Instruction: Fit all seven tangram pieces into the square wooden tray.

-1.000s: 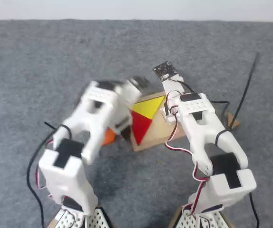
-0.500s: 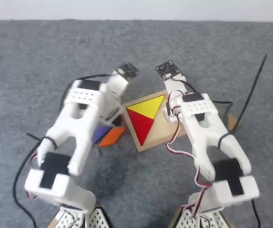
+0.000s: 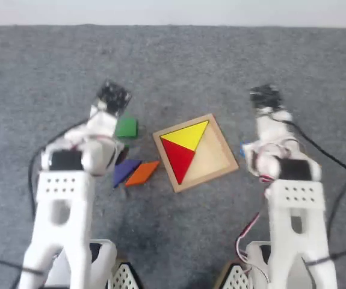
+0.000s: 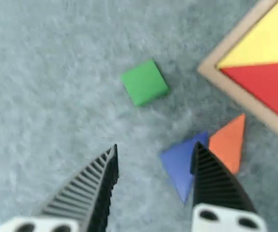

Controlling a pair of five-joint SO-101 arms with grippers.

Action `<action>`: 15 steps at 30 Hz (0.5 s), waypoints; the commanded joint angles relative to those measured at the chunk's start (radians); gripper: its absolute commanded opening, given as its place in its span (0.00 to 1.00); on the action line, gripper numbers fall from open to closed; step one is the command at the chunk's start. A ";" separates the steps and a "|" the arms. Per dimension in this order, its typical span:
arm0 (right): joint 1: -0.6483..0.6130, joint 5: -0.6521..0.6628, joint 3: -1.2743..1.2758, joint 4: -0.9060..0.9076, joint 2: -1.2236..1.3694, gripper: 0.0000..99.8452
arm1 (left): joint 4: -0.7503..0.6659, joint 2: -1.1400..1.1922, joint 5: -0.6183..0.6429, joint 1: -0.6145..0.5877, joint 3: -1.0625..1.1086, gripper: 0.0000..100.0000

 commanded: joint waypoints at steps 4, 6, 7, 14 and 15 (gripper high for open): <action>0.099 0.071 -0.008 0.053 -0.035 0.11 | -0.196 -0.149 0.107 -0.015 0.268 0.24; 0.125 0.072 -0.025 0.053 -0.031 0.11 | -0.209 -0.149 0.107 -0.017 0.283 0.24; 0.137 0.074 -0.034 0.053 -0.031 0.11 | -0.209 -0.149 0.110 -0.017 0.294 0.24; 0.156 0.080 -0.212 0.133 0.051 0.11 | -0.213 -0.149 0.169 -0.015 0.321 0.24; 0.153 0.078 -0.249 0.157 0.096 0.11 | -0.213 -0.149 0.169 -0.014 0.321 0.24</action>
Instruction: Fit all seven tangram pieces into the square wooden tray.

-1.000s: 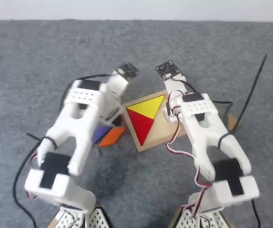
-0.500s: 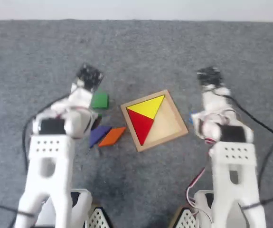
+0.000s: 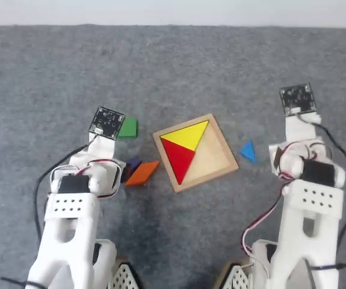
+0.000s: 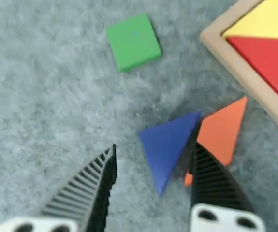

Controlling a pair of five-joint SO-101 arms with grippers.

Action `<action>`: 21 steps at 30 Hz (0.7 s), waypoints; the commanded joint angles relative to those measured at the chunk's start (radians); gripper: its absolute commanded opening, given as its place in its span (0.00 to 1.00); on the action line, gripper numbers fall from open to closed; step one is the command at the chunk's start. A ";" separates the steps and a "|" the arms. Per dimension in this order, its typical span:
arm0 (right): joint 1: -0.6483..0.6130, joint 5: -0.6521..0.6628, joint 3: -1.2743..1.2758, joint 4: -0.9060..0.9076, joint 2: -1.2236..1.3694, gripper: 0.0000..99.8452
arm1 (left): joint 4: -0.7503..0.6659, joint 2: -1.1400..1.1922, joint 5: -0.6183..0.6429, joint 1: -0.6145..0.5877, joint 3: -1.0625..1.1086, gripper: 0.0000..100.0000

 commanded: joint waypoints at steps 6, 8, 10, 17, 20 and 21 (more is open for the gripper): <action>-0.025 -0.040 -0.290 0.150 0.357 0.15 | -0.020 -0.034 0.014 -0.003 -0.007 0.23; -0.054 -0.051 -0.288 0.137 0.387 0.15 | -0.020 -0.032 0.014 -0.003 -0.004 0.23; -0.088 -0.086 -0.262 0.108 0.383 0.15 | -0.025 -0.032 0.014 0.002 0.005 0.23; -0.150 -0.127 -0.092 -0.004 0.305 0.15 | 0.041 -0.031 -0.040 0.003 -0.050 0.23; -0.122 -0.112 -0.006 -0.048 0.255 0.15 | 0.164 -0.009 -0.084 0.008 -0.134 0.23; -0.113 -0.103 0.028 -0.067 0.242 0.15 | 0.207 0.011 -0.106 0.008 -0.171 0.23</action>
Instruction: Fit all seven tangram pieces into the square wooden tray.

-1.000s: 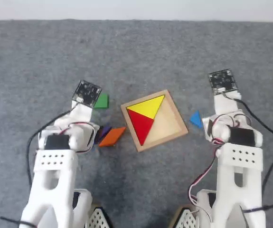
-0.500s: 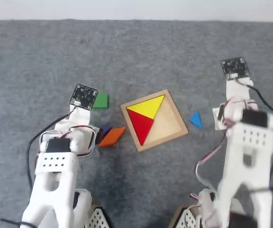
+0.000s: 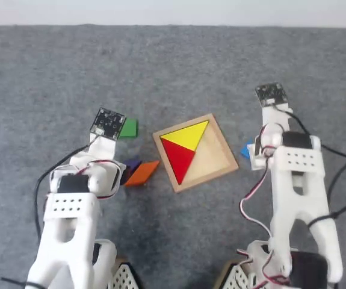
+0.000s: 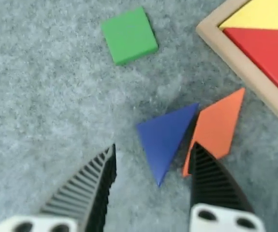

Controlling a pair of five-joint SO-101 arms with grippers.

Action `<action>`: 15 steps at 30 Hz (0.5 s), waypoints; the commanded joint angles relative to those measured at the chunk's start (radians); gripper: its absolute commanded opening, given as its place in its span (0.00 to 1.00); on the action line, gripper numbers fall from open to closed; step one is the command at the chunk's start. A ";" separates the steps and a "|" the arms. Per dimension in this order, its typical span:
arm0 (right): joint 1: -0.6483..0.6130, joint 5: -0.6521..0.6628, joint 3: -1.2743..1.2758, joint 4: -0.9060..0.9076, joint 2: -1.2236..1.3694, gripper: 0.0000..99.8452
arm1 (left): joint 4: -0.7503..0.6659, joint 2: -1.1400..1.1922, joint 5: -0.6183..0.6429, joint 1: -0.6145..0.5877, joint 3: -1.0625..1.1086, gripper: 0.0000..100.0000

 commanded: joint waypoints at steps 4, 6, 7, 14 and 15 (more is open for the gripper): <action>0.061 0.023 0.181 -0.130 -0.125 0.15 | 0.311 0.135 -0.189 0.043 -0.283 0.23; 0.077 0.025 0.230 -0.165 -0.145 0.16 | 0.361 0.186 -0.249 0.089 -0.320 0.23; 0.085 0.026 0.252 -0.182 -0.153 0.16 | 0.367 0.212 -0.258 0.120 -0.329 0.23; 0.193 0.107 0.368 -0.236 -0.202 0.16 | 0.275 0.394 -0.259 0.316 -0.331 0.23; 0.203 0.107 0.393 -0.260 -0.208 0.16 | 0.253 0.419 -0.244 0.327 -0.337 0.23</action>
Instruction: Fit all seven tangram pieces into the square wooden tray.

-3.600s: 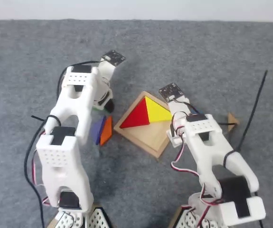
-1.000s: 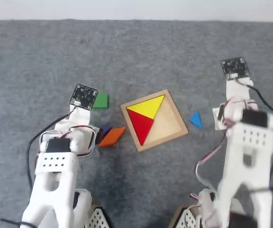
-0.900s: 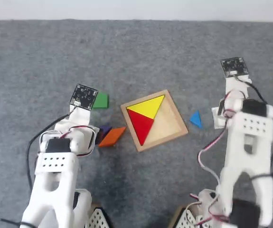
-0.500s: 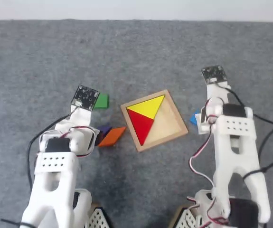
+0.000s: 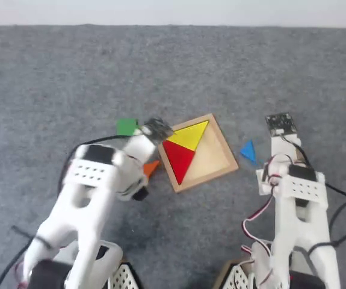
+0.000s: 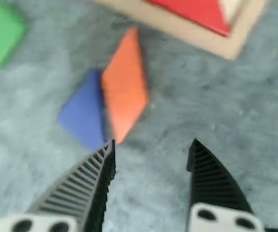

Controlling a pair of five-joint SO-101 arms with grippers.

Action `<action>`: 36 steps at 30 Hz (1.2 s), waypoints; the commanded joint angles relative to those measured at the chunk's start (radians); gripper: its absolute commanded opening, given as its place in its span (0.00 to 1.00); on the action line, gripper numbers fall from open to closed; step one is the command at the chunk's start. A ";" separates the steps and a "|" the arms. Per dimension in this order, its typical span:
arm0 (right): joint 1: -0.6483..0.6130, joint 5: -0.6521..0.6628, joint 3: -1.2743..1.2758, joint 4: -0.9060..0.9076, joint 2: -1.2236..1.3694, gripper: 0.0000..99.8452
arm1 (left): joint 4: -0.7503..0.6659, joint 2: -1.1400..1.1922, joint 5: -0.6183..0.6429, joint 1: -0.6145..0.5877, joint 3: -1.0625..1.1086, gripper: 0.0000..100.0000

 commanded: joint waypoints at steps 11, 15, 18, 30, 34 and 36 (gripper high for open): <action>0.035 0.017 0.066 -0.096 -0.051 0.16 | -0.308 0.377 -0.020 -0.011 -0.094 0.23; 0.035 0.015 0.066 -0.099 -0.051 0.16 | -0.305 0.428 -0.066 -0.097 -0.173 0.23; 0.035 0.015 0.066 -0.101 -0.051 0.16 | -0.304 0.460 -0.095 -0.126 -0.206 0.23; 0.035 0.014 0.068 -0.101 -0.050 0.16 | -0.224 0.488 -0.152 -0.222 -0.367 0.21; 0.035 0.014 0.068 -0.099 -0.050 0.16 | -0.219 0.488 -0.152 -0.222 -0.367 0.21; 0.035 0.014 0.068 -0.099 -0.050 0.16 | -0.221 0.489 -0.152 -0.221 -0.364 0.21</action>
